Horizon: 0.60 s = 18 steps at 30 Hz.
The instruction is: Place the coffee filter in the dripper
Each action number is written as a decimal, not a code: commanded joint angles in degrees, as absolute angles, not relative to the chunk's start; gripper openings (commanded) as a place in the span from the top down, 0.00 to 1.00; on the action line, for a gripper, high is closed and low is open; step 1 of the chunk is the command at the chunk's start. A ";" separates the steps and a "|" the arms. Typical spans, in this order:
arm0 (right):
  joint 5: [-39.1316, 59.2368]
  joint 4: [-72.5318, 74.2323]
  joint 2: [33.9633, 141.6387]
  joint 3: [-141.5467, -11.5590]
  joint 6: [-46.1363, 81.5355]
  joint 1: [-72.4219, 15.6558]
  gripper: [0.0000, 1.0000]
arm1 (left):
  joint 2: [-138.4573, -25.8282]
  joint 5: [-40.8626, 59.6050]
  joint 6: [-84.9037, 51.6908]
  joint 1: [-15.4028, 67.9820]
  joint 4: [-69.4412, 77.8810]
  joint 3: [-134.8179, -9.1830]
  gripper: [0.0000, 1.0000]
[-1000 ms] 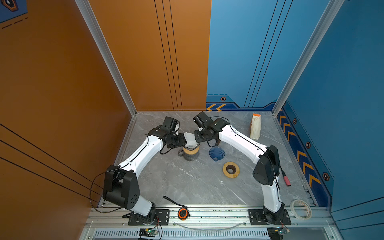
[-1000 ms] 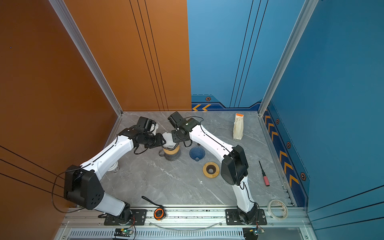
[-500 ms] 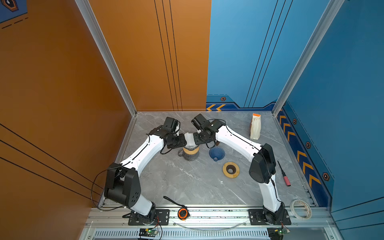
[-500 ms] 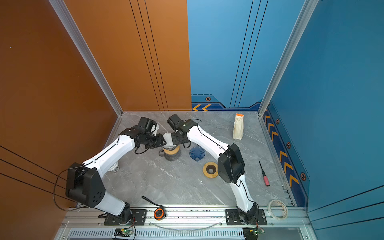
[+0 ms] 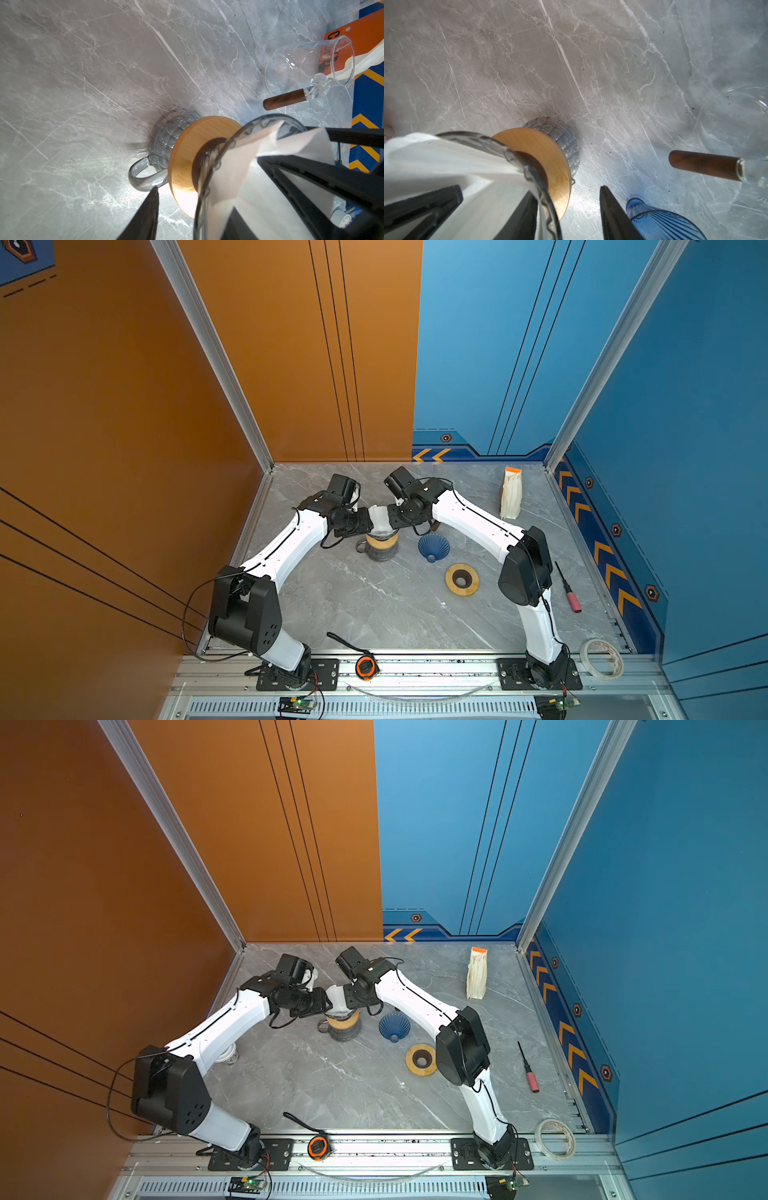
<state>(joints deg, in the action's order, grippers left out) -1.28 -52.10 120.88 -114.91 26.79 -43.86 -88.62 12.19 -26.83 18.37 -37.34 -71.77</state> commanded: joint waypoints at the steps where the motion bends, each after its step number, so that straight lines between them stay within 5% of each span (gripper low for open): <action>1: -0.49 -54.32 121.64 -116.49 25.76 -43.55 0.53 | -88.59 11.54 -26.12 17.81 -38.89 -73.31 0.55; 18: 1.78 -54.23 119.20 -119.96 24.36 -43.33 0.44 | -87.12 13.08 -26.74 17.82 -39.73 -77.52 0.50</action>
